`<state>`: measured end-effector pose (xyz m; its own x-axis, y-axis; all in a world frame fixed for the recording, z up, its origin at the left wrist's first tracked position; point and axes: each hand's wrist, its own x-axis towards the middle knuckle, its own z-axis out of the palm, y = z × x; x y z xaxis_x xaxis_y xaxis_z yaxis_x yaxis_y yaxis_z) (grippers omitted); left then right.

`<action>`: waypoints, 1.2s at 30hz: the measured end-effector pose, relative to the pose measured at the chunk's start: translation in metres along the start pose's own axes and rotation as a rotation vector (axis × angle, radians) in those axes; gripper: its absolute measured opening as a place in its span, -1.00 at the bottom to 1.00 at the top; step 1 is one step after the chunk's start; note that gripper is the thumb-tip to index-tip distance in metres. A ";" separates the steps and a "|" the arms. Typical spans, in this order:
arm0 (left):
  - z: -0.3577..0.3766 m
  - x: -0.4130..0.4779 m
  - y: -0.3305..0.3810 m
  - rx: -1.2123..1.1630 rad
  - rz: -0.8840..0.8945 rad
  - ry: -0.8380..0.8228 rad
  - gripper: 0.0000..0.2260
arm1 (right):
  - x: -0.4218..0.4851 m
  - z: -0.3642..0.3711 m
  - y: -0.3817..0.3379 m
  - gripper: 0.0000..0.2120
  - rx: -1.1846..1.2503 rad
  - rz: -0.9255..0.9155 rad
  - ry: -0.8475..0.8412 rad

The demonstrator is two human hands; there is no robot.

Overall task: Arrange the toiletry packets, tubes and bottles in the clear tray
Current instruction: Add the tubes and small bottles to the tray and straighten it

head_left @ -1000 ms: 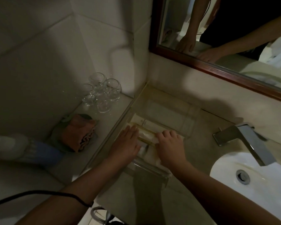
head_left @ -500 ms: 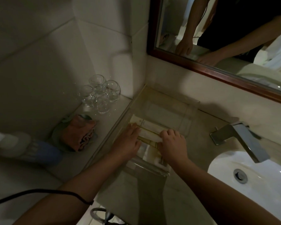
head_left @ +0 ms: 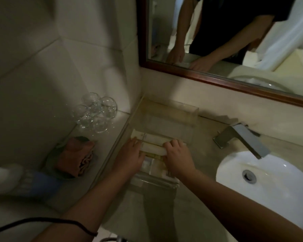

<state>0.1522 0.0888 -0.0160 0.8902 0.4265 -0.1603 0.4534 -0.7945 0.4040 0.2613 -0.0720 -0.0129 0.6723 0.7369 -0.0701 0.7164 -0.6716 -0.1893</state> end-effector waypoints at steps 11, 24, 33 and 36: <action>0.005 -0.026 0.067 -0.089 0.215 0.040 -0.56 | -0.083 -0.017 0.029 -0.65 0.060 0.186 0.138; 0.093 -0.061 0.281 -0.104 0.393 0.034 -0.71 | -0.217 -0.054 0.224 -0.67 0.018 0.291 0.358; 0.203 -0.115 0.513 -0.184 0.595 -0.070 -0.74 | -0.371 -0.103 0.422 -0.60 -0.003 0.560 0.375; 0.222 -0.126 0.556 -0.160 0.609 -0.174 -0.70 | -0.413 -0.108 0.464 -0.60 -0.018 0.650 0.384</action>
<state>0.3017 -0.5026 0.0289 0.9860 -0.1667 0.0019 -0.1351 -0.7921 0.5952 0.3363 -0.6960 0.0344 0.9759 0.1156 0.1852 0.1542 -0.9655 -0.2098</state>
